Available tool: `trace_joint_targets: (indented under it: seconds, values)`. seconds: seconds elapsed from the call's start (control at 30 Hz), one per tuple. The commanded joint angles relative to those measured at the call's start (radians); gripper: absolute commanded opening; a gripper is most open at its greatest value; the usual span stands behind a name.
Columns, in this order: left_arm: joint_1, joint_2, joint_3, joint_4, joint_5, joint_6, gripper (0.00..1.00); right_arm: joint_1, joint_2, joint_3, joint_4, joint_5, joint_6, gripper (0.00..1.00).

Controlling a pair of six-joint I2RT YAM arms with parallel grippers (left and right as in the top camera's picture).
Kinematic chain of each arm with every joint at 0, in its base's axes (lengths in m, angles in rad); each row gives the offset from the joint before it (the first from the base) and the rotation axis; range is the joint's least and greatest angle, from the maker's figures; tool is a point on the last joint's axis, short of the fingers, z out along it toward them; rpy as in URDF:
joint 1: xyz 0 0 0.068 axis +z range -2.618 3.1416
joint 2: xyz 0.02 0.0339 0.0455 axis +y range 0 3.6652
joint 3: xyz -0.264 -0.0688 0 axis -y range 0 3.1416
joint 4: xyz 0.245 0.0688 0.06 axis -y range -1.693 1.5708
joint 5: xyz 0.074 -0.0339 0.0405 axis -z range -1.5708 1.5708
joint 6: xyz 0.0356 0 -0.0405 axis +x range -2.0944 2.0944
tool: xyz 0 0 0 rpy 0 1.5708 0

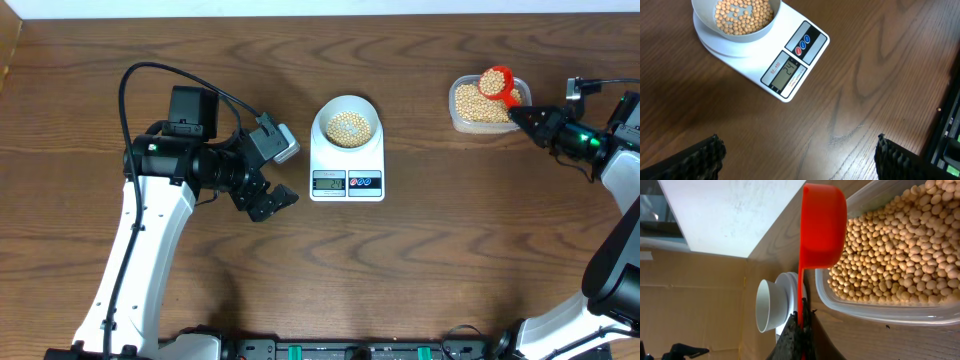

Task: Scoop item into bowl and weigh 50g on scale
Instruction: 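Drag the scoop through the soybeans with the right gripper to refill it, then lift the refilled scoop and carry it left over the scale bowl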

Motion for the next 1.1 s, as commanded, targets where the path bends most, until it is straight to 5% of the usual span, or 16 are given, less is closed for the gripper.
trace_joint_targets:
  seconds: [0.0, 1.07]
  values:
    - [0.005, -0.014, 0.015, -0.002, -0.005, 0.013, 0.98, 0.012, 0.005, -0.002, 0.017, -0.030, 0.025, 0.01]
    - [0.005, -0.014, 0.015, -0.002, -0.005, 0.013, 0.98, 0.253, 0.005, -0.002, 0.196, -0.030, 0.179, 0.01]
